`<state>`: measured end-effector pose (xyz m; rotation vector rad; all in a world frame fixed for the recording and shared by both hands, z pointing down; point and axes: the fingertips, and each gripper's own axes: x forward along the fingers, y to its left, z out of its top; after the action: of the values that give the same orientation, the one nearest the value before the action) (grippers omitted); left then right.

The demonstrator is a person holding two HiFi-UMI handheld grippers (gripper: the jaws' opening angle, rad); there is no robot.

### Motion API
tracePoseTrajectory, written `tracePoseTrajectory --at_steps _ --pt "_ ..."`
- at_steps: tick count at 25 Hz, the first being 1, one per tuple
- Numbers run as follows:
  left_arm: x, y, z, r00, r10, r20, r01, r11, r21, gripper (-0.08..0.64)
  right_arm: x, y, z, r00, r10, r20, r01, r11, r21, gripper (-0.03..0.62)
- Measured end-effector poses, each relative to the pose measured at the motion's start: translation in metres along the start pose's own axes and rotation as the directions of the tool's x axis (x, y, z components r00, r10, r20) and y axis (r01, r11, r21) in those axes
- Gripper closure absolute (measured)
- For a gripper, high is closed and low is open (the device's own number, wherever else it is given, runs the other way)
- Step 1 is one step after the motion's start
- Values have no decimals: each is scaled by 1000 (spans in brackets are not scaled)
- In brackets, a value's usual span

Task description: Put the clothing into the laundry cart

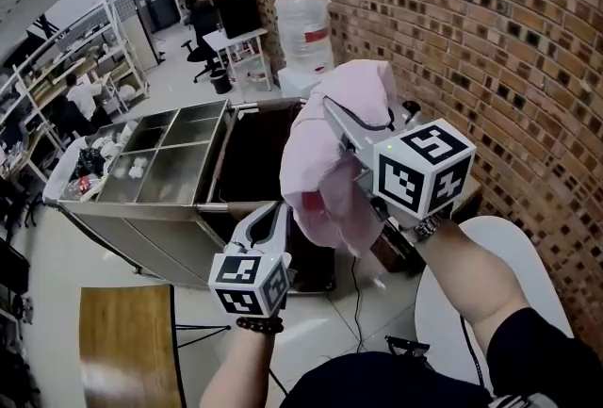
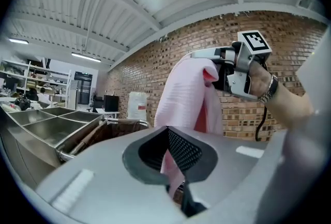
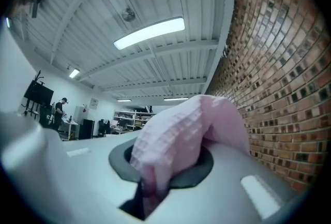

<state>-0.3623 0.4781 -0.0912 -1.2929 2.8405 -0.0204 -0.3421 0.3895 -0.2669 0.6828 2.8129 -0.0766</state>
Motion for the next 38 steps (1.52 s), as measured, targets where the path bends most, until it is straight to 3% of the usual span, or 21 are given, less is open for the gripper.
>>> tracePoseTrajectory --at_steps 13,17,24,29,31,33,38 --pt "-25 64 10 1000 15 4 -15 1000 2 560 114 33 0 997 -6 -80 1 998 -61 524" --pt "-25 77 5 1000 11 1 -11 1000 -6 560 148 27 -50 982 -12 -186 6 999 -32 522" --pt "-19 96 -16 1000 14 -18 -14 999 -31 560 188 7 -185 907 10 -420 -19 1000 -19 516" --pt "-13 106 -25 999 13 -30 -14 999 -47 560 206 7 -248 847 32 -531 -53 998 -26 505" --pt "-12 109 -28 999 12 -34 -14 999 -50 560 212 8 -275 807 50 -588 -73 997 -16 455" --pt "-11 113 -33 999 13 -39 -15 999 -50 560 213 6 -295 774 54 -630 -84 996 -17 298" --pt "-9 120 -37 999 9 -43 -11 998 -60 560 205 1 -303 777 57 -626 -69 998 6 290"
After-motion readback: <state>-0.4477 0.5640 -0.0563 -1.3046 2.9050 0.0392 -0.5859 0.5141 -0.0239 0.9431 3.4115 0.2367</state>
